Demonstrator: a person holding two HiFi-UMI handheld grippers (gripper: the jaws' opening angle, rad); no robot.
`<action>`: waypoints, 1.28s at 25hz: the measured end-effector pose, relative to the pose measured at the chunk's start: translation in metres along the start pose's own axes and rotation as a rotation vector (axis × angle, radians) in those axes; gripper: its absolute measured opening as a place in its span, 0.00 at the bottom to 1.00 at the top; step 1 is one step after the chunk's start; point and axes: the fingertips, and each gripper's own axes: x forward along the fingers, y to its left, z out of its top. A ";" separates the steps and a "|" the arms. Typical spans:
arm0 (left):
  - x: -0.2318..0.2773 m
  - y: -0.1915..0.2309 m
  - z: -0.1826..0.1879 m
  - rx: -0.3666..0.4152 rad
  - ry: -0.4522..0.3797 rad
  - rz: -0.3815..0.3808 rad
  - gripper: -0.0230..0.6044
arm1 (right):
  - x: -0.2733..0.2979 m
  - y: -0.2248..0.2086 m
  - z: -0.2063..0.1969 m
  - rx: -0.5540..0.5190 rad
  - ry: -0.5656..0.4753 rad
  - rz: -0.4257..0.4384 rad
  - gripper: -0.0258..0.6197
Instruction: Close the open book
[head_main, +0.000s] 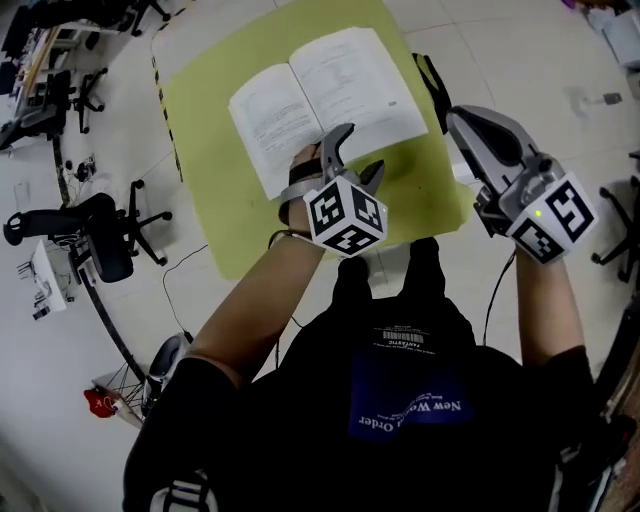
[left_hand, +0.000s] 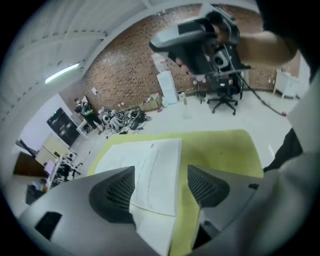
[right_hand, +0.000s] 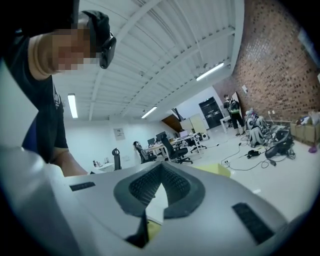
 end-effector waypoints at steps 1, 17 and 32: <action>0.010 -0.001 -0.003 0.047 0.035 0.034 0.54 | -0.001 -0.002 -0.002 0.009 -0.013 0.003 0.02; 0.056 -0.011 0.001 0.407 0.186 0.212 0.54 | -0.042 -0.030 -0.021 0.086 -0.028 -0.039 0.02; 0.010 0.011 0.000 0.012 -0.077 0.213 0.37 | -0.023 -0.005 -0.021 0.080 0.002 -0.005 0.02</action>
